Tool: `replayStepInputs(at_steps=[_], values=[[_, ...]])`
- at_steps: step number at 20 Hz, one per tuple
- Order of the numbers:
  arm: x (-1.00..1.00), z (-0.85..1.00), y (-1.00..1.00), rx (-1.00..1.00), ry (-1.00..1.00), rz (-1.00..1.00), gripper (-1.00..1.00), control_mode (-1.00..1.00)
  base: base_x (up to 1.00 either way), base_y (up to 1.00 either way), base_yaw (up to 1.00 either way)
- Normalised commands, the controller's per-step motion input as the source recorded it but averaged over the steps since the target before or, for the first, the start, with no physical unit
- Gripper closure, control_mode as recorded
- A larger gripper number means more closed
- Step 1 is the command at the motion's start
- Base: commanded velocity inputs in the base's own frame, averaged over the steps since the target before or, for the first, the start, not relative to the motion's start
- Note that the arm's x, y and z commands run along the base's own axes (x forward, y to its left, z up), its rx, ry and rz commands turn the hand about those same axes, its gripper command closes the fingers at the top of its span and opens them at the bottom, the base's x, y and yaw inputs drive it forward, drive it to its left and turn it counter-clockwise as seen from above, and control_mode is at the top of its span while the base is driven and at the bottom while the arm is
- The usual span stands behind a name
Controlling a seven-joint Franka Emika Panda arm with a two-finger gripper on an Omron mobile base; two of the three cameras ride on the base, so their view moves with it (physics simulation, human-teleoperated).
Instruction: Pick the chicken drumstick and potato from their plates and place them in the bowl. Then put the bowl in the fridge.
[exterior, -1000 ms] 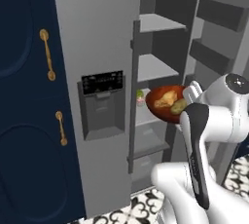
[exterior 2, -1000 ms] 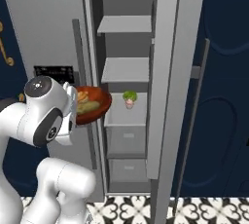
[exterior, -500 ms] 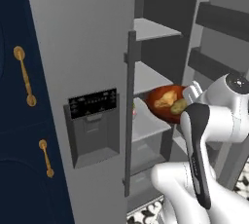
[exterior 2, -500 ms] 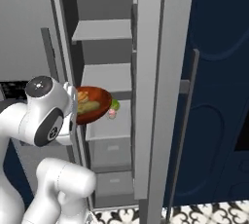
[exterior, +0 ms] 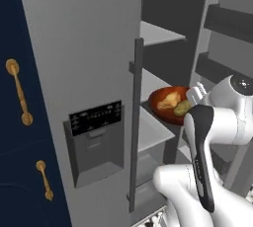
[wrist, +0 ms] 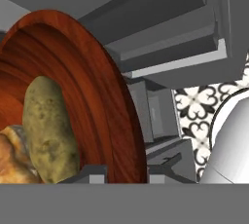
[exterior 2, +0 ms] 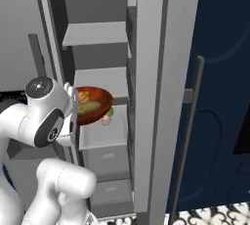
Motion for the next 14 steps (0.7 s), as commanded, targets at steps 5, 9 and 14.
replayStepInputs(at_steps=[5,9,14], values=[[0.00,0.00,0.00,0.00,0.00,0.00,1.00,1.00,0.49,-0.09,0.04],[0.00,0.00,0.00,0.00,0.00,0.00,1.00,1.00,0.21,-0.36,0.19],[0.00,0.00,0.00,0.00,0.00,0.00,1.00,1.00,0.16,-0.23,0.15]])
